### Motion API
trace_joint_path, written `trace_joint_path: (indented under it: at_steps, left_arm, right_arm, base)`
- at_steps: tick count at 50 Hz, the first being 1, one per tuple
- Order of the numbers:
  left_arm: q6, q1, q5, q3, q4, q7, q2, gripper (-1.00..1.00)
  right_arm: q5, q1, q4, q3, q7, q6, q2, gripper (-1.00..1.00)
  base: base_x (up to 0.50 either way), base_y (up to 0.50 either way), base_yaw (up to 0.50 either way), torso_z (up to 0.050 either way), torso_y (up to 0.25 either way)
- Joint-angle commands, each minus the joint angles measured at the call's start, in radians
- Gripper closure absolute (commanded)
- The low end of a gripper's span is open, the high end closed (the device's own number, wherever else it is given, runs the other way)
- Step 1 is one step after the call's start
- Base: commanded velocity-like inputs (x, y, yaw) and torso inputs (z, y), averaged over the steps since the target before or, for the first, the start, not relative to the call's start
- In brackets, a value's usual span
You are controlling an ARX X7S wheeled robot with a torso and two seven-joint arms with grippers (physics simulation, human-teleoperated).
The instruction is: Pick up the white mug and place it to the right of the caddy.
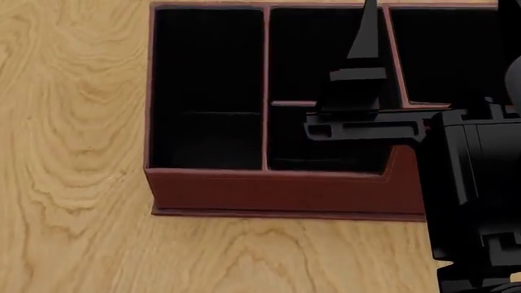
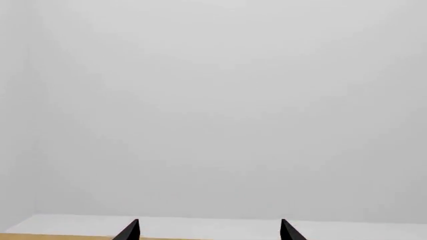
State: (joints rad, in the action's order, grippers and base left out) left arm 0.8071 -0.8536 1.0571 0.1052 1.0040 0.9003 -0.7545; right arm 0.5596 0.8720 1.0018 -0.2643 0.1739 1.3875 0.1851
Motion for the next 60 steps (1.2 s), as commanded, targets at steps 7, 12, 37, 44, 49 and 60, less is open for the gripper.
trace_joint_path:
  at_steps: [7, 12, 37, 44, 49, 60]
  left_arm:
    - [-0.009, -0.004, 0.004, 0.016, -0.002, 0.015, -0.012, -1.00]
    - [-0.013, -0.005, 0.002, 0.021, -0.004, 0.015, -0.015, -1.00]
    - [-0.028, 0.535, 0.111, -0.532, 0.007, 0.129, -0.298, -1.00]
    - [0.042, 0.885, 0.124, -1.009, 0.041, 0.022, -0.211, -1.00]
    - [-0.008, 1.100, 0.111, -1.244, 0.042, -0.048, -0.140, -1.00]
    - [-0.105, 1.271, 0.023, -1.333, 0.030, -0.122, -0.035, -1.00]
  right_arm:
    - [0.038, -0.011, -0.002, -0.010, 0.024, -0.007, 0.014, -1.00]
    - [0.048, -0.010, -0.002, -0.009, 0.034, -0.007, 0.020, -1.00]
    - [0.187, -0.017, 0.039, -0.042, 0.094, 0.054, 0.024, -1.00]
    - [0.314, -0.023, 0.036, -0.059, 0.164, 0.063, 0.038, -1.00]
    - [0.388, -0.020, 0.036, -0.067, 0.207, 0.079, 0.041, -1.00]
    - [0.870, 0.034, -0.007, -0.133, 0.514, 0.170, 0.055, -1.00]
  base:
    - [0.21, 0.00, 0.00, 0.000, 0.001]
    - [0.16, 0.00, 0.00, 0.000, 0.000]
    - [0.00, 0.00, 0.00, 0.000, 0.000]
    - [0.00, 0.00, 0.00, 0.000, 0.000]
    - [0.00, 0.00, 0.00, 0.000, 0.000]
    - [0.00, 0.00, 0.00, 0.000, 0.000]
